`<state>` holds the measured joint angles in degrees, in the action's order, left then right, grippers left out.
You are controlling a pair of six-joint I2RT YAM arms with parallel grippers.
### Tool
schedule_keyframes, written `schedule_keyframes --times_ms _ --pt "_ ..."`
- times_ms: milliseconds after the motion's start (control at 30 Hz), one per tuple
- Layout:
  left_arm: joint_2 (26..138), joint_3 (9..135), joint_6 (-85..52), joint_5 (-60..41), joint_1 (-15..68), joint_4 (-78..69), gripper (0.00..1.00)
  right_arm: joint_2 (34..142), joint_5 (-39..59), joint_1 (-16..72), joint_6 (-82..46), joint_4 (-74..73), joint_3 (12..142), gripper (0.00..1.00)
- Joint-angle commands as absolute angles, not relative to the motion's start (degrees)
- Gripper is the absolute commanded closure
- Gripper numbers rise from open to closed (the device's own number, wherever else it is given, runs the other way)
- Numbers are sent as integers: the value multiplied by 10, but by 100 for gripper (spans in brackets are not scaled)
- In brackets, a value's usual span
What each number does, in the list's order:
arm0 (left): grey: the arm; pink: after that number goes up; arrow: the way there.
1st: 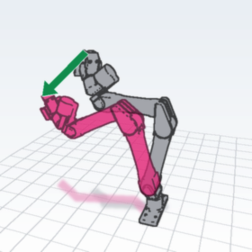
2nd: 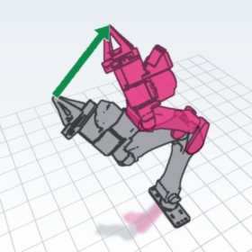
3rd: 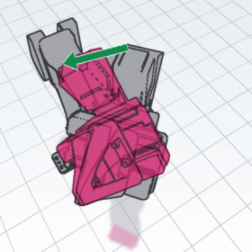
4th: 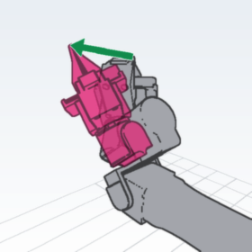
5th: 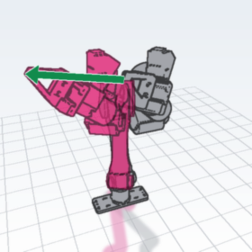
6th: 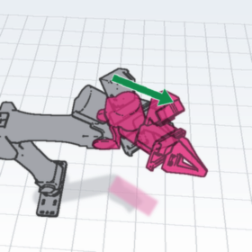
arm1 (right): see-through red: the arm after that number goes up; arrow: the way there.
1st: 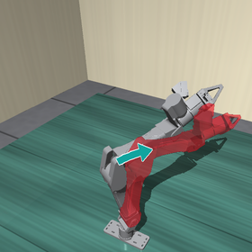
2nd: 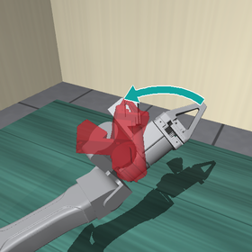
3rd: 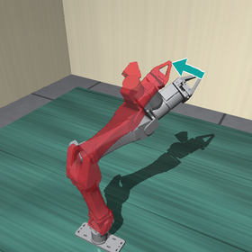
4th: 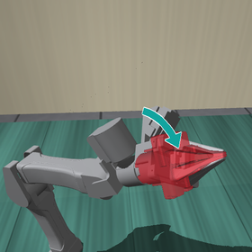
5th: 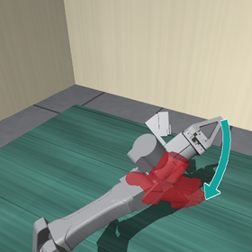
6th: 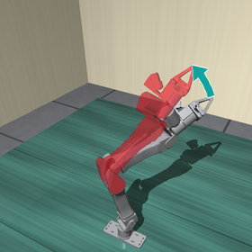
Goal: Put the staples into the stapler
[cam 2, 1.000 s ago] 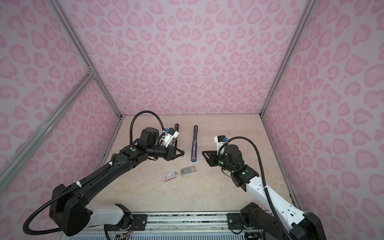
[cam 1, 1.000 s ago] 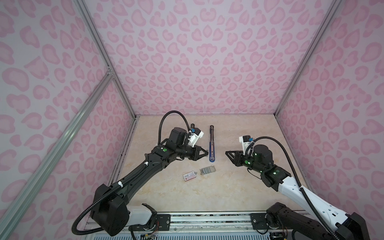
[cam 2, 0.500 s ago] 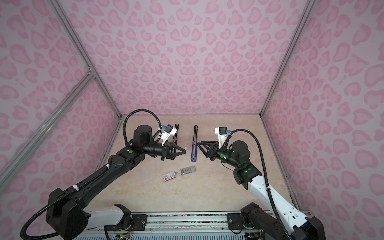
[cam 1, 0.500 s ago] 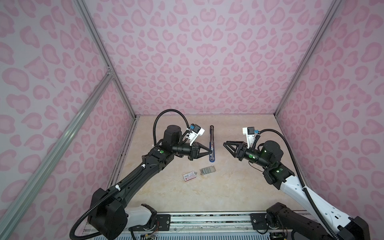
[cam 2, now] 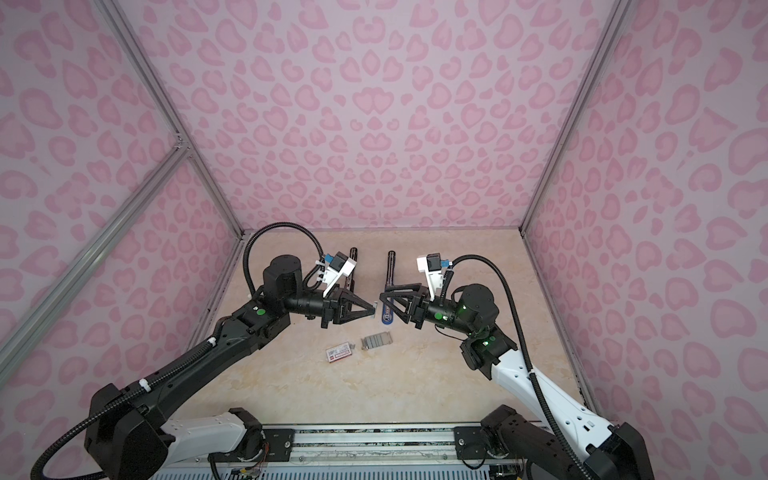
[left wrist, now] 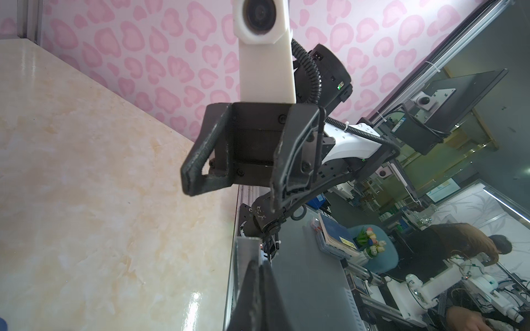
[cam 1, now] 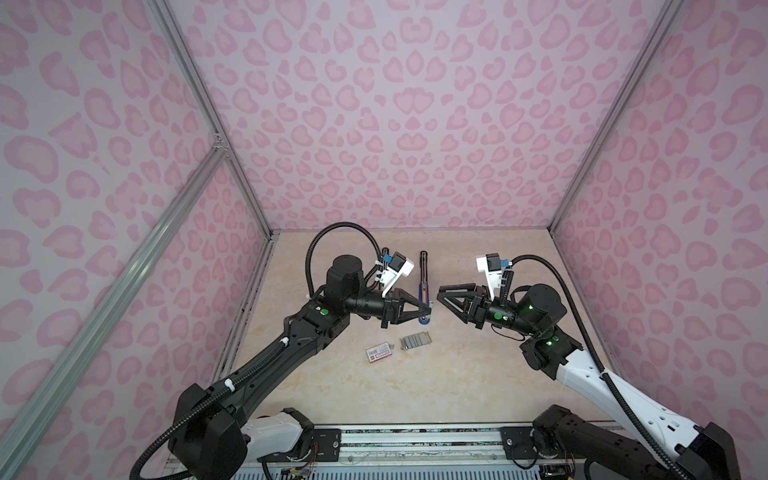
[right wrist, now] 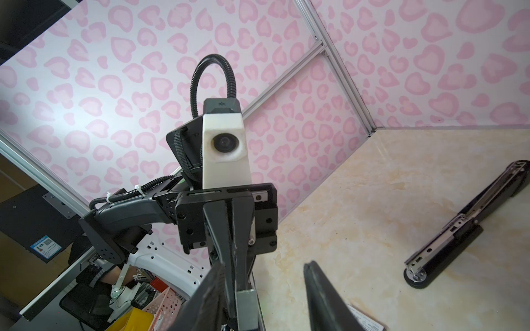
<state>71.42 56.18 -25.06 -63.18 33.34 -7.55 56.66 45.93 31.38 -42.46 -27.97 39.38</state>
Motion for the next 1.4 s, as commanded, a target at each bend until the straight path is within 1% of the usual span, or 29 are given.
schedule_keyframes --times_ms 0,333,467,600,700,900,1133,1367 --pt "717 569 -257 -643 333 -101 97 564 473 319 -422 -299 390 54" --pt "718 569 -265 -643 335 -105 96 575 491 330 -422 -304 394 59" --pt "717 569 -267 -642 335 -105 97 579 492 333 -424 -306 392 58" --pt "717 569 -269 -642 335 -105 97 581 495 334 -425 -308 394 65" --pt "716 569 -270 -641 335 -121 97 584 499 334 -427 -312 394 67" --pt "715 570 -271 -641 335 -123 97 589 497 334 -431 -318 391 65" --pt "716 569 -272 -643 335 -124 97 591 499 334 -444 -338 388 72" --pt "717 567 -272 -643 335 -126 97 595 504 334 -446 -344 388 81"
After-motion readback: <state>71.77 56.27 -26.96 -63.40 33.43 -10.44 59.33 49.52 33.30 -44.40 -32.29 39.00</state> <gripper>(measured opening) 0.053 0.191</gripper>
